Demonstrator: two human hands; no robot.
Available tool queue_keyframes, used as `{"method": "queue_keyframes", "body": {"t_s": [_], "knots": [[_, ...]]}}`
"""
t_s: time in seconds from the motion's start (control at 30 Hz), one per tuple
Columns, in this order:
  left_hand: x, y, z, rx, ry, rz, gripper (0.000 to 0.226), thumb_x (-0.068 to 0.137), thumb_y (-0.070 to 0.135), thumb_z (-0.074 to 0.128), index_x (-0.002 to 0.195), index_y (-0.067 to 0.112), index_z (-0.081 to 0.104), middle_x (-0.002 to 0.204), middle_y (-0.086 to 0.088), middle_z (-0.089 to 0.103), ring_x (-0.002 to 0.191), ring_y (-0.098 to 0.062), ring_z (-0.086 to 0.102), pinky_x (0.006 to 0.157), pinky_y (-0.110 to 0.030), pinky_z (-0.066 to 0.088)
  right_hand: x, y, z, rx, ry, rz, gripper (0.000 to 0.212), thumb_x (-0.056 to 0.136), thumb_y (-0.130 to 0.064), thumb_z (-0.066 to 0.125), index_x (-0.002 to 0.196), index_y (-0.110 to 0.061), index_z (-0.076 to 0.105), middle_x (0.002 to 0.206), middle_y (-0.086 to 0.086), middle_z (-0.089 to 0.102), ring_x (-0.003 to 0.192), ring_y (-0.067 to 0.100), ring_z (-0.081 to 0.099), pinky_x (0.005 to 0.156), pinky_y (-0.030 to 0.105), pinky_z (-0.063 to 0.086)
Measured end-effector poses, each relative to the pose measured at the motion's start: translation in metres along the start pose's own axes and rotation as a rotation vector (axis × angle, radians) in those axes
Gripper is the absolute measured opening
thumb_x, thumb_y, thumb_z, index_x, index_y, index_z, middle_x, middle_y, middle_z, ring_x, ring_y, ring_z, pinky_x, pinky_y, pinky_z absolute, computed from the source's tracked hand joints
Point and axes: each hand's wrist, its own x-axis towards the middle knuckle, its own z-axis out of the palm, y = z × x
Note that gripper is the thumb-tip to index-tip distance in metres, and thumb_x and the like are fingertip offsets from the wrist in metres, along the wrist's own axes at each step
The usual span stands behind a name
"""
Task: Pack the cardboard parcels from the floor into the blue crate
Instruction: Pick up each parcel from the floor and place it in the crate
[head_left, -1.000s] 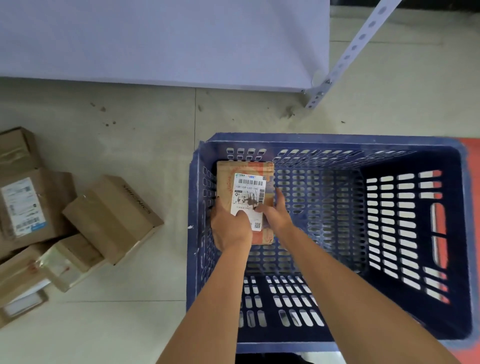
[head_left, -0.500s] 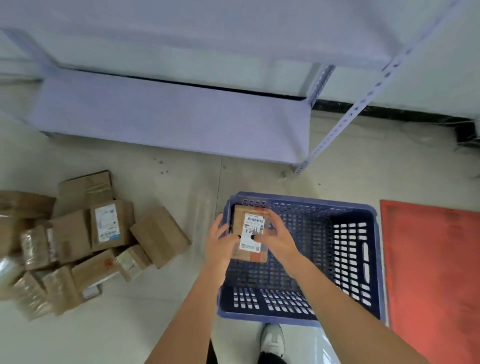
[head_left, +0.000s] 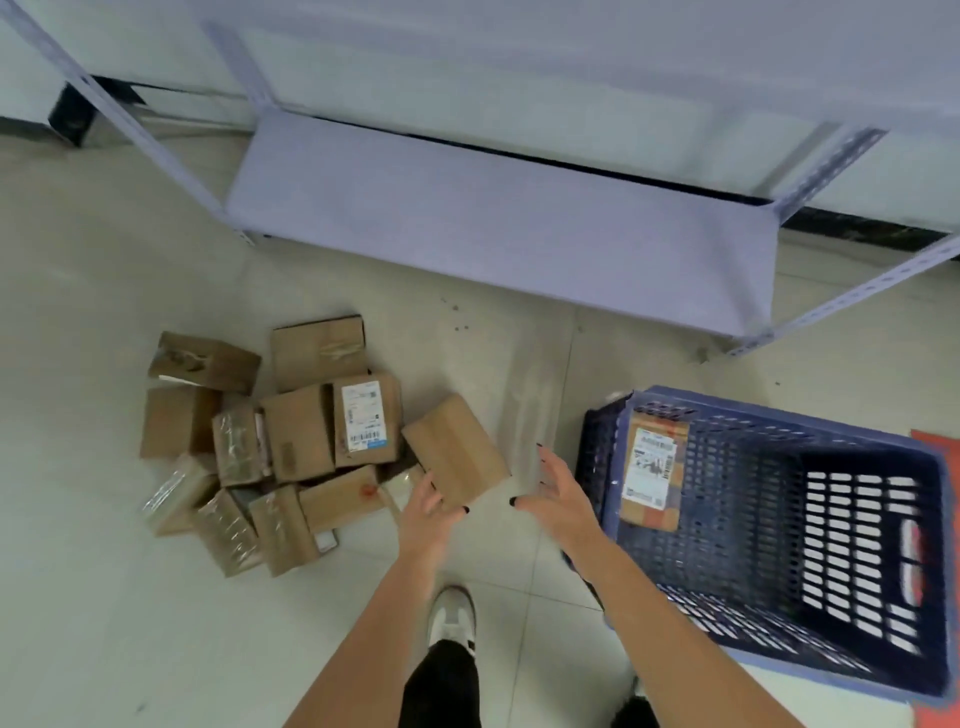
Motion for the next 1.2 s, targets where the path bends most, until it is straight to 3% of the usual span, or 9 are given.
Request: {"method": "queue_keyframes", "body": {"t_s": [0.2,0.37,0.47,0.6,0.63,0.77,0.87,1.0,1.2], "knots": [[0.07,-0.017,-0.04,0.005,0.035,-0.068,0.068,0.084,0.004,0.061,0.143,0.02,0.031,0.144,-0.01,0.042,0.128,-0.026,0.045,0.097,-0.032,0.037,0.069,0.029,0.054,-0.092,-0.031,0.004,0.073,0.076,-0.008,0.07,0.136,-0.029,0.035,0.121,-0.009,0.046,0.096,0.001,0.048,0.077,0.014,0.038],[0.162,-0.008,-0.035,0.058,0.07,-0.038,0.062,0.088,0.007,0.055,0.144,0.014,0.03,0.145,-0.007,0.039,0.129,-0.022,0.043,0.097,-0.031,0.035,0.15,0.051,0.069,-0.132,-0.027,0.045,0.075,0.076,-0.007,0.068,0.139,-0.031,0.034,0.129,-0.005,0.042,0.101,0.009,0.043,0.062,0.011,0.036],[0.212,-0.007,-0.024,0.053,0.109,-0.095,0.064,0.088,0.01,0.053,0.146,0.015,0.025,0.146,-0.009,0.036,0.128,-0.026,0.042,0.103,-0.036,0.034,0.202,0.06,0.073,-0.218,0.012,0.046,0.077,0.076,-0.012,0.068,0.14,-0.035,0.032,0.141,-0.001,0.04,0.112,0.014,0.044,0.076,0.02,0.037],[0.247,-0.016,-0.009,0.125,0.108,-0.172,0.016,0.09,0.011,0.049,0.104,0.005,0.053,0.094,-0.007,0.054,0.075,-0.016,0.049,0.066,-0.026,0.039,0.25,0.065,0.076,-0.416,0.039,0.056,0.079,0.079,-0.02,0.065,0.145,-0.032,0.023,0.145,0.005,0.039,0.122,0.026,0.047,0.083,0.028,0.039],[0.253,-0.019,-0.005,0.199,0.109,-0.146,0.014,0.09,0.01,0.047,0.101,0.007,0.055,0.093,-0.008,0.056,0.075,-0.017,0.051,0.064,-0.025,0.039,0.258,0.066,0.078,-0.463,0.032,0.069,0.079,0.08,-0.021,0.063,0.146,-0.031,0.02,0.143,0.007,0.041,0.12,0.028,0.049,0.082,0.029,0.04],[0.274,-0.031,0.008,0.339,0.153,-0.09,0.042,0.092,0.016,0.044,0.132,0.002,0.045,0.132,-0.017,0.046,0.119,-0.032,0.049,0.103,-0.038,0.041,0.276,0.078,0.085,-0.558,-0.027,0.124,0.08,0.083,-0.021,0.059,0.148,-0.026,0.013,0.14,0.009,0.044,0.11,0.028,0.053,0.083,0.03,0.043],[0.276,-0.034,0.013,0.29,0.183,-0.119,0.043,0.092,0.016,0.045,0.132,0.0,0.044,0.135,-0.019,0.044,0.123,-0.034,0.046,0.105,-0.044,0.04,0.277,0.082,0.089,-0.556,-0.046,0.15,0.081,0.084,-0.022,0.059,0.149,-0.02,0.011,0.142,0.006,0.041,0.115,0.029,0.052,0.096,0.035,0.045],[0.252,-0.028,0.018,0.242,0.243,-0.107,0.048,0.092,0.018,0.043,0.136,0.004,0.033,0.134,-0.019,0.043,0.122,-0.034,0.044,0.104,-0.044,0.039,0.257,0.068,0.084,-0.484,0.025,0.184,0.072,0.082,-0.029,0.058,0.144,-0.016,0.024,0.121,0.006,0.054,0.093,0.024,0.055,0.081,0.032,0.045],[0.169,0.016,0.024,0.156,0.161,-0.01,0.062,0.087,0.02,0.052,0.144,0.017,0.026,0.137,-0.012,0.045,0.118,-0.03,0.05,0.101,-0.043,0.042,0.185,0.014,0.054,-0.322,0.1,0.09,0.057,0.086,-0.042,0.044,0.14,-0.024,0.033,0.124,0.004,0.053,0.084,0.015,0.052,0.07,0.027,0.038]]}}
